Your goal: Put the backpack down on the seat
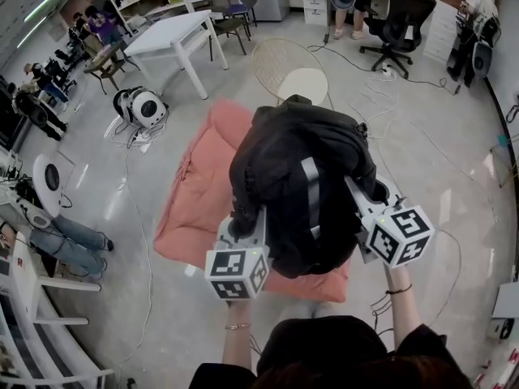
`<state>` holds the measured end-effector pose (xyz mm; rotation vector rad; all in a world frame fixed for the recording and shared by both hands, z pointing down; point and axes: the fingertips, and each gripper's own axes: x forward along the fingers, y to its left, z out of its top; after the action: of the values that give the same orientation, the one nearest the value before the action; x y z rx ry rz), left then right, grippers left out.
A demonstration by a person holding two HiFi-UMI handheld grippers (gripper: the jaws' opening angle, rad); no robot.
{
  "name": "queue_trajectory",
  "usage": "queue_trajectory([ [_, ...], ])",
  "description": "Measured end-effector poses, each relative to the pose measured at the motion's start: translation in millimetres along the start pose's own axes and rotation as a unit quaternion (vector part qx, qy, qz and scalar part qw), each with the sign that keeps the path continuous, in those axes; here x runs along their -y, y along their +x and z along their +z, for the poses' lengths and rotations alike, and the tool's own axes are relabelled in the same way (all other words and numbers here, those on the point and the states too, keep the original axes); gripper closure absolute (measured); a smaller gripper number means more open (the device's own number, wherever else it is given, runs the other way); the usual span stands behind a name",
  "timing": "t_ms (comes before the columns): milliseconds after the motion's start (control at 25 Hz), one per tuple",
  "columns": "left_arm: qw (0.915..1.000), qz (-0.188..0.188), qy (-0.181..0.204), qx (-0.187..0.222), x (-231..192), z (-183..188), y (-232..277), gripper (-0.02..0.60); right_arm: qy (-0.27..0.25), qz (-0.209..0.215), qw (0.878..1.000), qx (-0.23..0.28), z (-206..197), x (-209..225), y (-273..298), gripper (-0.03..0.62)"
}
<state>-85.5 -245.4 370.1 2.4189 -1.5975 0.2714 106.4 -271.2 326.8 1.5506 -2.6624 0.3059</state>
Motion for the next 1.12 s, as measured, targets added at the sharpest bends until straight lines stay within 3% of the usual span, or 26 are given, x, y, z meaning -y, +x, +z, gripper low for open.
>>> queue_trajectory([
  [680,0.9929,0.006,-0.068,-0.097,-44.6,-105.8,96.6,0.503,0.03,0.003,0.994,-0.102,-109.3,52.9,96.3,0.516],
  [1120,0.9823,0.037,-0.114,-0.144,-65.6,-169.1,144.5,0.503,0.036,0.029,0.989,-0.139,-170.5,78.3,152.6,0.516],
])
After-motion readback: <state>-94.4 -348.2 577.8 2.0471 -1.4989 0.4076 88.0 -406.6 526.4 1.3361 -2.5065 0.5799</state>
